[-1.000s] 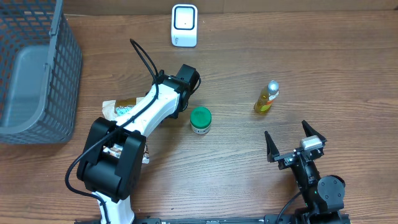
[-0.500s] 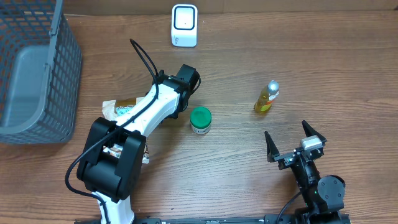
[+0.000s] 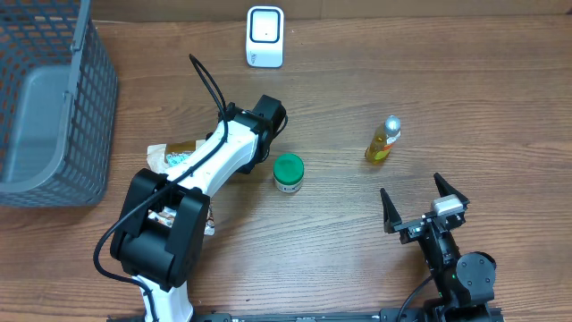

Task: Scan the item barcode

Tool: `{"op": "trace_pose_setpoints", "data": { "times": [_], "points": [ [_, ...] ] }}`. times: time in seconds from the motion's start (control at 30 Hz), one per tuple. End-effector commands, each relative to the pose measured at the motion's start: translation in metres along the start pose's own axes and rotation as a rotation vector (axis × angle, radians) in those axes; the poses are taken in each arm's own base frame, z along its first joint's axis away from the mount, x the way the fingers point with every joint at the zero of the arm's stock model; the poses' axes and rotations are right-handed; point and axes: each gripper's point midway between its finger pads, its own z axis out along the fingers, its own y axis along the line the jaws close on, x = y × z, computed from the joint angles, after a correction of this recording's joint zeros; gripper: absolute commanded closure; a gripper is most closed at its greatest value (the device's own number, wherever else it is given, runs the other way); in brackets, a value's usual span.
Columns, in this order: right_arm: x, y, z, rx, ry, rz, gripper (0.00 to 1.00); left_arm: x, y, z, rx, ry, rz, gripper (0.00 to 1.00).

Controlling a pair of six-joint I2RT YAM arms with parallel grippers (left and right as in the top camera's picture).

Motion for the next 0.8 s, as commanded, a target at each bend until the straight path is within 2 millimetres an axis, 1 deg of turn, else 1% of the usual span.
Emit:
{"op": "trace_pose_setpoints", "data": {
  "times": [0.0,0.1,0.23,0.37,0.47,0.57,0.77],
  "points": [
    [0.002,-0.002,0.0,0.009,-0.002,0.002,0.0,-0.001,0.006,-0.001,-0.056,-0.015,0.039,0.96],
    [0.002,-0.002,0.0,0.009,-0.002,0.003,0.0,-0.005,0.001,-0.003,-0.053,-0.036,0.038,0.95],
    [0.002,-0.002,0.0,0.009,-0.002,0.002,0.0,-0.015,-0.007,-0.013,-0.073,-0.106,0.071,0.95],
    [0.002,-0.002,0.0,0.009,-0.002,0.002,0.0,-0.021,-0.023,-0.028,-0.074,-0.176,0.11,0.95],
    [0.002,-0.002,0.0,0.009,-0.002,0.002,0.0,-0.022,-0.032,-0.035,-0.065,-0.202,0.125,0.95],
    [0.002,-0.002,0.0,0.009,-0.002,0.002,0.0,-0.023,-0.031,-0.038,-0.087,-0.217,0.128,0.96],
    [0.002,-0.002,0.0,0.009,-0.002,0.002,0.0,-0.024,-0.028,-0.035,-0.09,-0.213,0.116,0.96]
  ]
}}
